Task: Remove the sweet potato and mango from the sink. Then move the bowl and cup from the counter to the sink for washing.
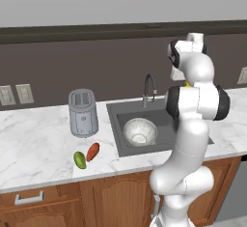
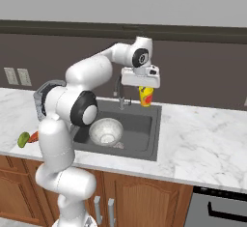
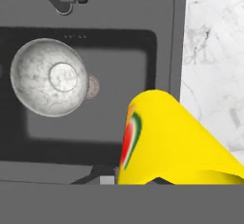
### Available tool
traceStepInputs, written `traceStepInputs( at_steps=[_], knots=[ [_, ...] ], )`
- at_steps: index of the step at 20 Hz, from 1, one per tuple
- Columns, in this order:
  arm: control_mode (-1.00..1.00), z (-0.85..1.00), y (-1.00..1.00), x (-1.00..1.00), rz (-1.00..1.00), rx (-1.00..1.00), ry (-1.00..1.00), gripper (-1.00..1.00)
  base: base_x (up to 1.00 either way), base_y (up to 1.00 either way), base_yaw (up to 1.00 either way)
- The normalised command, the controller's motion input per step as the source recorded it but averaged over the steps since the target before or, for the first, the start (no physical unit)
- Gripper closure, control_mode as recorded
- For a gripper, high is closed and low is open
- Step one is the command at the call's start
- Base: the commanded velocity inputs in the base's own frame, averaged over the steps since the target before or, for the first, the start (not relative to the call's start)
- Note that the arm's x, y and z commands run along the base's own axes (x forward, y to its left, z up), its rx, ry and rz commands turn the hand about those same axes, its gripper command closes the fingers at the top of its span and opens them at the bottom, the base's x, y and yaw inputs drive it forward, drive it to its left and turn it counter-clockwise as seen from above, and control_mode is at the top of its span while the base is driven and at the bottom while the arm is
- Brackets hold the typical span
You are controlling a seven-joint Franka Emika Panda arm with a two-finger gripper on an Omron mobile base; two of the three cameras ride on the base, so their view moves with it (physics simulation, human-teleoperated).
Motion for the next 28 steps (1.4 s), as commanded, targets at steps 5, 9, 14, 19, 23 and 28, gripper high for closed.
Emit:
traceStepInputs(
  at_steps=[5, 9, 14, 19, 23, 28],
  knots=[
    [-1.0, -0.28, 0.0, -0.01, -0.06, 0.0, -0.17, 1.0, 0.0, 0.0, 0.0],
    [-1.0, -0.29, 0.0, 0.0, -0.08, 0.0, -0.07, 1.0, 0.0, 0.0, 0.0],
    [-1.0, -0.28, 0.01, 0.02, -0.05, 0.0, 0.0, 1.0, 0.0, 0.0, 0.0],
    [-1.0, -0.24, 0.06, 0.09, -0.02, 0.0, 0.02, 1.0, 0.0, 0.0, 0.0],
    [-1.0, -0.24, 0.07, 0.15, 0.0, 0.0, 0.06, 1.0, 0.0, 0.0, 0.0],
    [-1.0, -0.29, 0.05, 0.1, 0.0, 0.0, 0.0, 1.0, 0.0, 0.0, 0.0]
  ],
)
